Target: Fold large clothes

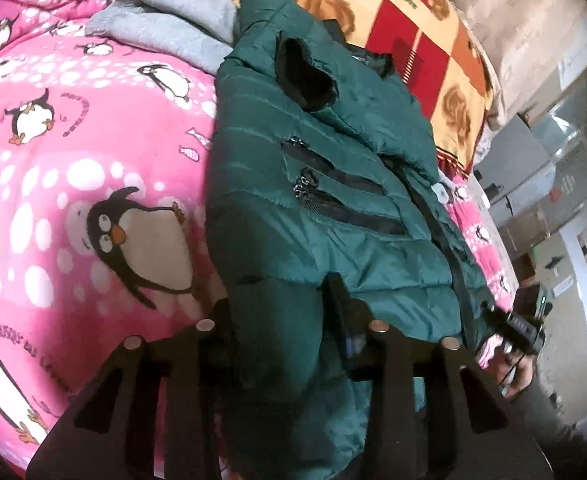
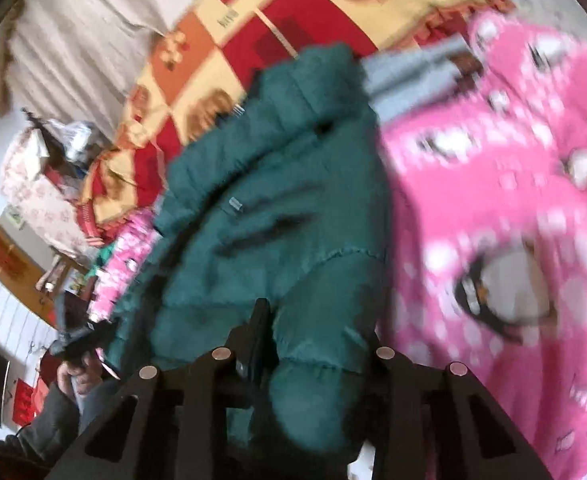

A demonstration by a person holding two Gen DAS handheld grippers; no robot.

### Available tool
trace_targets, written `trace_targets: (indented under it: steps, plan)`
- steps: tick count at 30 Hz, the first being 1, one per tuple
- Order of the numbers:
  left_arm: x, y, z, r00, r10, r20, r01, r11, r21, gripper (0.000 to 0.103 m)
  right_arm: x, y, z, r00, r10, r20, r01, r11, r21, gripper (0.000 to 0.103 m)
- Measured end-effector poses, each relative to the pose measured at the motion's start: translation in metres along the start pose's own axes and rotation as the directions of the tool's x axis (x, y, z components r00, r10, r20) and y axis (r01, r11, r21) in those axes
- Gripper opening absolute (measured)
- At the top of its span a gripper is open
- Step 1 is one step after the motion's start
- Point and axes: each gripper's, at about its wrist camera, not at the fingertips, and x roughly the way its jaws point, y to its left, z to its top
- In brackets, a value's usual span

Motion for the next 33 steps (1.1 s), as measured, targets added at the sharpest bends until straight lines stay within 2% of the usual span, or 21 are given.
trace_targets:
  steps: [3,4,5,6,7,8,12,13,15,16,17,20,24,29,33]
  plan:
    - [0.0,-0.006,0.001,1.0,-0.003,-0.003,0.003,1.0,-0.001,0.047,-0.009,-0.003,-0.003,0.993,0.107,0.05,-0.109,0.993,0.045,0.032]
    - [0.001,-0.009,0.001,1.0,-0.004,-0.008,0.004,1.0,0.012,0.054,-0.01,-0.002,-0.002,0.989,0.133,0.063,-0.136,0.99,0.045,0.032]
    - [0.003,-0.011,0.001,1.0,-0.006,-0.011,0.006,1.0,0.024,0.062,-0.009,-0.001,-0.001,0.988,0.137,0.064,-0.141,0.989,0.049,0.032]
    - [0.004,-0.014,0.001,1.0,-0.008,-0.013,0.009,0.999,0.035,0.065,-0.004,-0.002,-0.001,0.993,0.113,0.046,-0.115,0.992,0.058,0.032]
    - [0.006,-0.016,0.001,1.0,-0.006,-0.01,0.006,0.999,0.039,0.068,0.004,-0.004,-0.001,0.996,0.089,0.016,-0.089,0.994,0.062,0.037]
    - [0.006,-0.016,0.0,1.0,0.0,-0.003,0.0,0.999,0.039,0.068,0.013,-0.006,-0.003,0.997,0.083,-0.006,-0.082,0.995,0.049,0.037]
    - [0.002,-0.012,-0.004,0.999,0.012,0.051,-0.013,1.0,0.016,0.068,0.012,-0.004,-0.001,0.997,0.081,-0.006,-0.081,0.996,0.045,0.037]
    - [0.001,-0.011,-0.004,0.998,0.015,0.059,-0.015,1.0,0.005,0.063,0.011,-0.002,0.0,0.997,0.079,-0.007,-0.079,0.996,0.041,0.036]
    - [-0.002,-0.01,-0.002,0.996,0.046,0.072,-0.045,0.999,-0.021,0.05,0.005,0.006,0.003,0.997,0.074,0.01,-0.074,0.997,0.004,0.026]
    - [-0.004,-0.011,0.0,0.996,0.061,0.07,-0.059,0.998,-0.029,0.032,0.001,0.011,0.005,0.997,0.078,0.025,-0.078,0.997,-0.009,0.02]
    - [-0.006,-0.011,0.003,0.995,0.074,0.067,-0.071,0.997,-0.039,0.019,-0.002,0.016,0.007,0.996,0.085,0.039,-0.084,0.996,-0.022,0.018]
    - [-0.019,-0.019,0.009,0.992,0.072,0.099,-0.07,0.997,-0.029,0.014,-0.012,0.028,0.014,0.991,0.112,0.077,-0.109,0.993,-0.044,0.016]
    - [-0.041,-0.035,0.015,0.987,0.07,0.143,-0.07,0.998,-0.002,0.013,-0.03,0.037,0.019,0.974,0.179,0.136,-0.177,0.984,-0.03,0.014]
    - [-0.068,-0.039,0.019,0.983,0.063,0.172,-0.065,0.998,0.007,0.013,-0.052,0.05,0.015,0.967,0.206,0.151,-0.2,0.978,-0.054,0.014]
    - [-0.086,-0.043,0.007,0.981,0.056,0.184,-0.061,0.998,0.021,0.013,-0.071,0.061,0.004,0.964,0.213,0.161,-0.204,0.976,-0.075,0.014]
